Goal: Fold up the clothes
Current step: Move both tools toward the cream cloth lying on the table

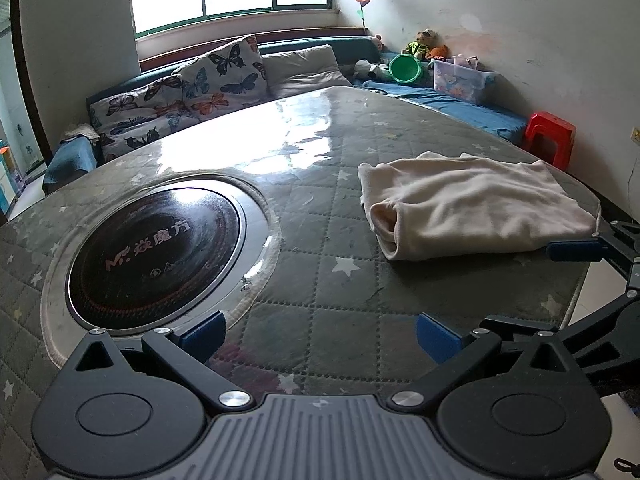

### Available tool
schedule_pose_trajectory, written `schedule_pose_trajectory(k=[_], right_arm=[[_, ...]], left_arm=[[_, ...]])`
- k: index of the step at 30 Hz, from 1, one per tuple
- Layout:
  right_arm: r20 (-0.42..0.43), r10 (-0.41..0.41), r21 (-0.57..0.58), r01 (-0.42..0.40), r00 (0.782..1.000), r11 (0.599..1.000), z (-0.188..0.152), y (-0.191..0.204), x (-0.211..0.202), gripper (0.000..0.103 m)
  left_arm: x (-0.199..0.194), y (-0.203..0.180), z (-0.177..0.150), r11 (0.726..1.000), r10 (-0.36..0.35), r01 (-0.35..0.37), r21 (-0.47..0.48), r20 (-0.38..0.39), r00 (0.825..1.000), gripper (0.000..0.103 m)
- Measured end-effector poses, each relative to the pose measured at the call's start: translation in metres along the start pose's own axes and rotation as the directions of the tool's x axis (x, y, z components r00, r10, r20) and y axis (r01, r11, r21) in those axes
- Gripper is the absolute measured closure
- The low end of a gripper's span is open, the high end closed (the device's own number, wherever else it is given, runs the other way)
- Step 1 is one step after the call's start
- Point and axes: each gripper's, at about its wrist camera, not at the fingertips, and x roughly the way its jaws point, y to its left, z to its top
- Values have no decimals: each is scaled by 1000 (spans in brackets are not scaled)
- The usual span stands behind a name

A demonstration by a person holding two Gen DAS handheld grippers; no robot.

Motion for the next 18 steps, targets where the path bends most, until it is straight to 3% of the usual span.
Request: schedule_pose_trajectory(k=[18], right_arm=[[-7,-10,11,10,1000,1000,-1,-4,3,0]], left_arm=[[2,-6,1,1000,5,-5,21,0,1000,0]])
